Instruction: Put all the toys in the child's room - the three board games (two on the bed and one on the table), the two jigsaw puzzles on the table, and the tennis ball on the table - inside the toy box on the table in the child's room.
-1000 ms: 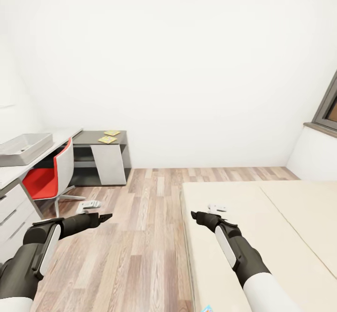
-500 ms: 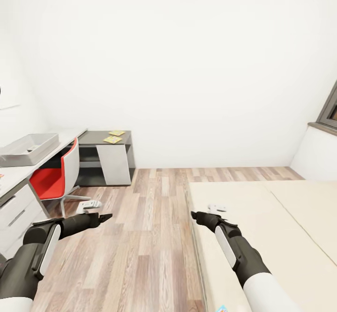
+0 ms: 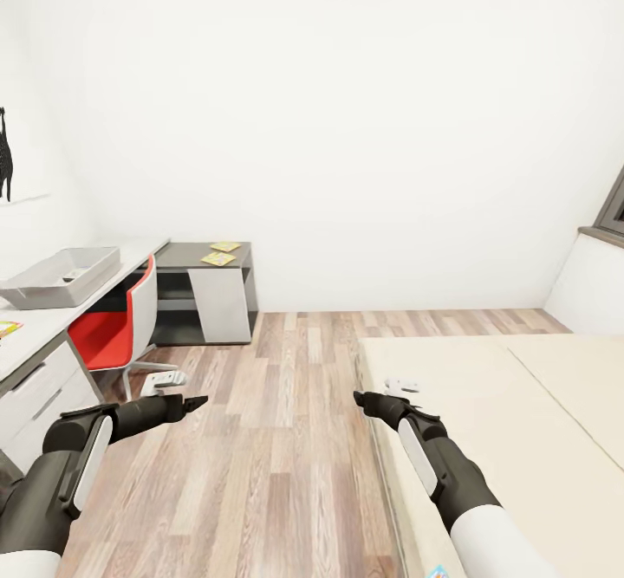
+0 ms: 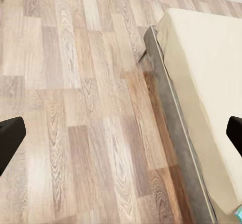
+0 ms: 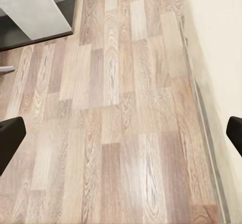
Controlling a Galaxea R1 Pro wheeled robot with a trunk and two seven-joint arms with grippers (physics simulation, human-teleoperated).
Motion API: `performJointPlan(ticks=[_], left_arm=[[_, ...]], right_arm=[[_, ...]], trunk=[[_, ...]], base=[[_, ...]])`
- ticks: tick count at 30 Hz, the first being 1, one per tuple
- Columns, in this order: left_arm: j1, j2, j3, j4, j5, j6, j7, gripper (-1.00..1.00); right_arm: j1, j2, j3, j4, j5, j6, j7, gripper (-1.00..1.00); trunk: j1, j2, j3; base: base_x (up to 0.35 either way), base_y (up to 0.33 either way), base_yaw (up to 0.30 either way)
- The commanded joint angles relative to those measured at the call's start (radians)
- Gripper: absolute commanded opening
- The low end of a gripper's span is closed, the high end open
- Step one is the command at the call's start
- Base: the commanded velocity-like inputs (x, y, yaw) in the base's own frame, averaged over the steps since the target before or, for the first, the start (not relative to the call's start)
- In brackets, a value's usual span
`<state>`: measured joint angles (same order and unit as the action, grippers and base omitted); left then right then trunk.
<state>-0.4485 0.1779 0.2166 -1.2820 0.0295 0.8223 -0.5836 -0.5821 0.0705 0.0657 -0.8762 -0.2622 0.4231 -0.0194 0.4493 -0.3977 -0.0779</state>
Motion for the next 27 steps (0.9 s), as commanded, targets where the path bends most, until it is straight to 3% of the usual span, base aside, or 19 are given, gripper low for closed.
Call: performJointPlan(ticks=[1, 27], left_arm=[[-0.001, 0.000, 0.001, 0.000, 0.003, 0.008, -0.002, 1.00], [-0.001, 0.000, 0.001, 0.000, 0.003, 0.009, -0.001, 1.00]], right_arm=[[-0.001, 0.000, 0.000, -0.001, -0.005, 0.005, -0.002, 1.00], [-0.001, 0.000, 0.000, -0.011, -0.010, 0.005, 0.003, 1.00]], trunk=[[0.001, -0.002, -0.002], [0.001, -0.002, -0.002]], base=[[0.000, 0.197, 0.000], [0.028, 0.198, -0.008]])
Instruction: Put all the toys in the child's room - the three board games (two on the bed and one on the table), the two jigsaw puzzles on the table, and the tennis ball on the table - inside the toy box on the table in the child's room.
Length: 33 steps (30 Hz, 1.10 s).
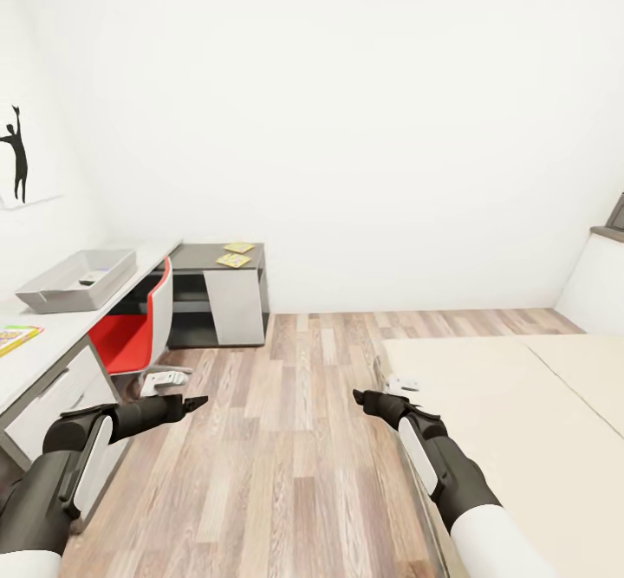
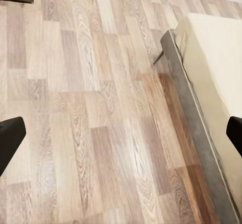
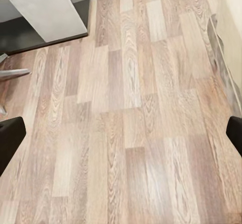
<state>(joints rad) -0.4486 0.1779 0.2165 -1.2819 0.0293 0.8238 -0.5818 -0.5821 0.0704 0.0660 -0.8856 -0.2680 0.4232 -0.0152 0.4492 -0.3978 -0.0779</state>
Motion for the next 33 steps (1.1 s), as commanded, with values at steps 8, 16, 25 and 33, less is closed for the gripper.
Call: performJointPlan(ticks=[8, 16, 25, 33], left_arm=[[-0.001, 0.000, 0.001, -0.001, 0.003, 0.007, -0.004, 1.00], [-0.001, 0.000, 0.001, -0.001, 0.003, 0.007, -0.004, 1.00], [-0.001, 0.000, 0.001, -0.001, 0.003, 0.007, -0.004, 1.00], [-0.001, 0.000, 0.001, -0.001, 0.003, 0.008, -0.003, 1.00]], right_arm=[[-0.001, 0.000, 0.000, -0.002, -0.008, 0.006, 0.000, 1.00], [-0.001, 0.000, 0.000, -0.002, -0.010, 0.006, 0.001, 1.00], [-0.001, 0.000, 0.000, -0.001, -0.009, 0.006, 0.001, 1.00], [-0.001, 0.000, 0.000, -0.001, -0.008, 0.006, 0.000, 1.00]], trunk=[[0.001, -0.002, -0.002], [0.001, -0.002, -0.002], [0.001, -0.002, -0.002], [0.001, -0.002, -0.002]], base=[[0.044, 0.204, -0.222], [0.004, 0.204, -0.273], [0.000, 0.202, -0.278], [0.000, 0.227, -0.279]])
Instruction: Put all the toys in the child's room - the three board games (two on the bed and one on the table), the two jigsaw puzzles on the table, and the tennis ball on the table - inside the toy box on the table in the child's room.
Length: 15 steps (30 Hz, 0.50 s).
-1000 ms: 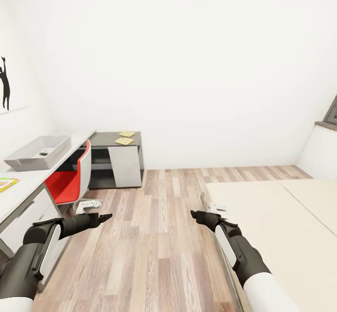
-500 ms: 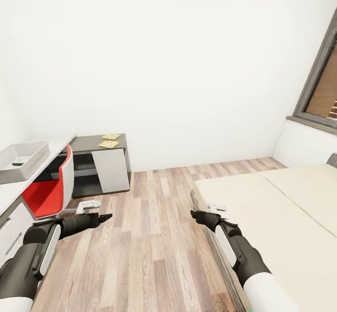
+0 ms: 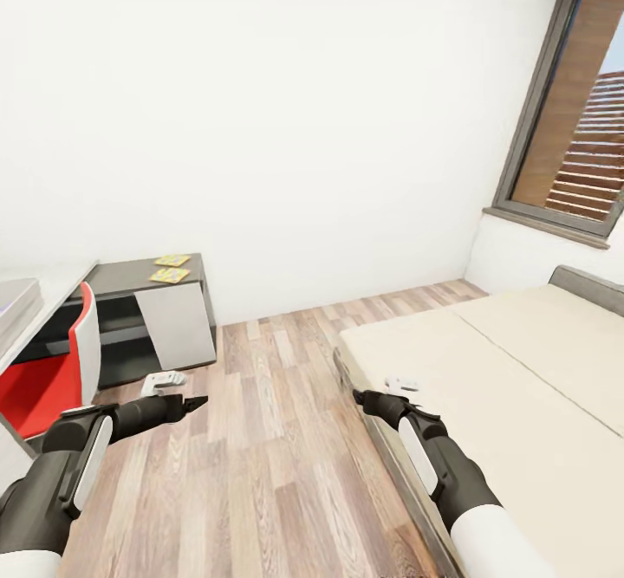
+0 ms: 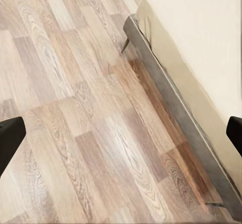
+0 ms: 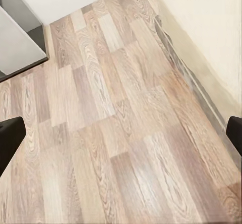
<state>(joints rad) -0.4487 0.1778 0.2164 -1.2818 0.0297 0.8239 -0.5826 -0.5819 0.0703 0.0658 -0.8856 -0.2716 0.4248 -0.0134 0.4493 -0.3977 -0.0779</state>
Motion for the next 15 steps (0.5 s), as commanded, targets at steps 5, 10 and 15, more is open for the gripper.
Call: performJointPlan(ticks=[5, 10, 15], left_arm=[[-0.001, 0.000, 0.001, -0.001, 0.003, 0.008, -0.002, 1.00], [-0.001, 0.000, 0.001, -0.001, 0.003, 0.008, -0.002, 1.00], [-0.001, 0.000, 0.001, -0.001, 0.004, 0.008, 0.000, 1.00]], right_arm=[[-0.001, 0.000, 0.000, 0.000, -0.003, 0.005, -0.002, 1.00], [-0.001, 0.000, 0.000, 0.000, -0.002, 0.005, -0.002, 1.00], [-0.001, 0.000, 0.000, 0.001, -0.002, 0.005, -0.002, 1.00]], trunk=[[0.001, -0.002, -0.002], [0.001, -0.002, -0.002], [0.001, -0.002, -0.002]], base=[[0.000, 0.235, -0.279], [0.000, 0.235, -0.279], [0.000, 0.236, -0.279]])
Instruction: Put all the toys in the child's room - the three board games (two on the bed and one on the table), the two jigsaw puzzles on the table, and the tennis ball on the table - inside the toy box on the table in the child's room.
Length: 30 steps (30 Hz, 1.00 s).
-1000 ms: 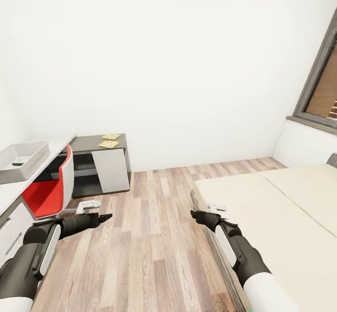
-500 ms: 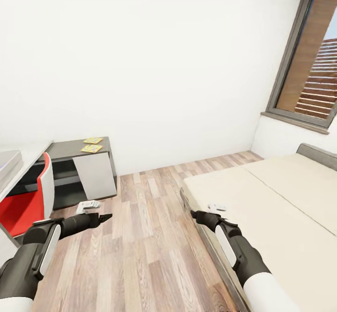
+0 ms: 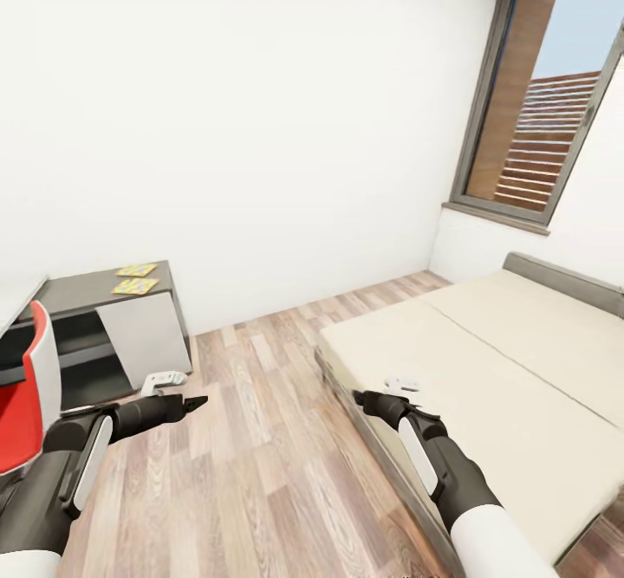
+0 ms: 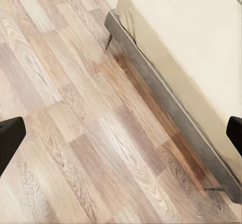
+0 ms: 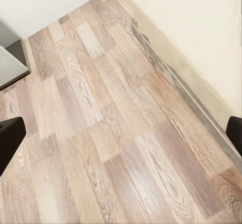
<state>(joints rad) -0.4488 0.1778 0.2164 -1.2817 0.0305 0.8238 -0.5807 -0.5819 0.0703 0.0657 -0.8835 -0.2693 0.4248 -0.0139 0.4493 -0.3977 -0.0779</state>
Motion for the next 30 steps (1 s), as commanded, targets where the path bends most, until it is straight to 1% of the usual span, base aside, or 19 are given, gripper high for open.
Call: performJointPlan(ticks=[1, 19, 30], left_arm=[[-0.001, 0.000, 0.001, -0.001, 0.003, 0.008, -0.002, 1.00], [-0.001, 0.000, 0.001, -0.001, 0.003, 0.007, -0.005, 1.00], [-0.001, 0.000, 0.001, -0.001, 0.003, 0.006, -0.005, 1.00]], right_arm=[[-0.001, 0.000, 0.000, -0.001, -0.004, 0.005, -0.001, 1.00], [-0.001, 0.000, 0.000, 0.003, -0.002, 0.005, -0.001, 1.00], [-0.001, 0.000, 0.000, 0.004, -0.001, 0.005, -0.002, 1.00]], trunk=[[0.001, -0.002, -0.002], [0.001, -0.002, -0.002], [0.001, -0.002, -0.002]], base=[[0.000, 0.236, -0.279], [0.000, 0.230, -0.279], [0.000, 0.174, -0.279]])
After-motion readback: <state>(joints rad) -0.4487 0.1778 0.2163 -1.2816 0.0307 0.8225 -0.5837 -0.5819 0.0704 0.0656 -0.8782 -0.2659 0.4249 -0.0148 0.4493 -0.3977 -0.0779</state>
